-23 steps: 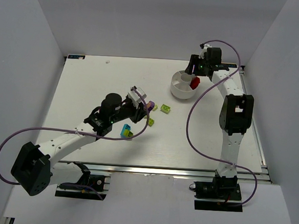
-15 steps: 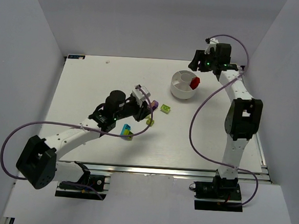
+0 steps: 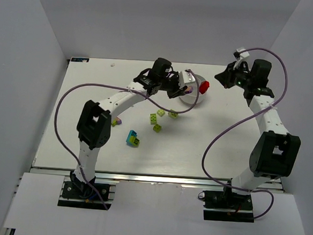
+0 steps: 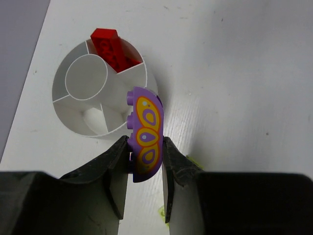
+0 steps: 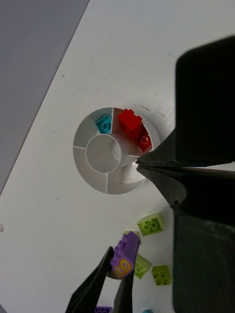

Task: Sort the legos into containers by color

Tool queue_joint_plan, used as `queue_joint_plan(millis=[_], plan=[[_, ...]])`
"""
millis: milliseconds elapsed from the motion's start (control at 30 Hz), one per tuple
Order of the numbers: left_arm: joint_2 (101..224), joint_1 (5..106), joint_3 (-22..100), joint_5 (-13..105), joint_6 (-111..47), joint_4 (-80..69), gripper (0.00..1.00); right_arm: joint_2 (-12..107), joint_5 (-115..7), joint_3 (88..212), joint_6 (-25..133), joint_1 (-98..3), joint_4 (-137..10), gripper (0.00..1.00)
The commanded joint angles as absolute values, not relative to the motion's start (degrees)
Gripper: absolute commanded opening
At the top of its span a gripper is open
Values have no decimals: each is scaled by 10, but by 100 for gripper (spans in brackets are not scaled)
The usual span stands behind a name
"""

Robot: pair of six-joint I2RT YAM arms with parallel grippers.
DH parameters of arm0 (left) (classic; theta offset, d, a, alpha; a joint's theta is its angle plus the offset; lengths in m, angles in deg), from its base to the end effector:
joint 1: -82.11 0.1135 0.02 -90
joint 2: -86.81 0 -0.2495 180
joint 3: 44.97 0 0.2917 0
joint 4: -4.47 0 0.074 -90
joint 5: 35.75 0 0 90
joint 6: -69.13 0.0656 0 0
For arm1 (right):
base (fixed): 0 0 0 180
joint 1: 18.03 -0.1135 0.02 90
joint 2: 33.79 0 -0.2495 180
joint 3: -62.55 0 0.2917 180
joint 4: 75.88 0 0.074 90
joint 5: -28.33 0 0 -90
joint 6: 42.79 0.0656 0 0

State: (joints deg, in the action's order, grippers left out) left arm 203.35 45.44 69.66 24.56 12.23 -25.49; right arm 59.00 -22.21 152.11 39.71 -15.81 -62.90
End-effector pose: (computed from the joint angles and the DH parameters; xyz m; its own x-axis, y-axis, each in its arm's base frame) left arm 0.4091 -0.3451 0.2578 0.1128 0.5075 -0.8542 0.9485 0.2011 0.2447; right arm 0.4444 0.0245 0.3115 -0.2009 -0.0931 -0.9752 -0.6114 0.7897 0.0506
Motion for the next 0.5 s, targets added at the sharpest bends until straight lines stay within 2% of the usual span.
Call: queue_joint_plan(millis=[0, 200, 467], plan=[[2050, 452, 745, 220, 239, -327, 5, 549, -200, 1494, 398, -136, -677, 0], [2119, 452, 827, 243, 275, -332, 7, 537, -183, 1470, 430, -108, -680, 0], [2164, 452, 859, 273, 297, -281, 7, 535, -171, 1454, 439, -101, -671, 1]])
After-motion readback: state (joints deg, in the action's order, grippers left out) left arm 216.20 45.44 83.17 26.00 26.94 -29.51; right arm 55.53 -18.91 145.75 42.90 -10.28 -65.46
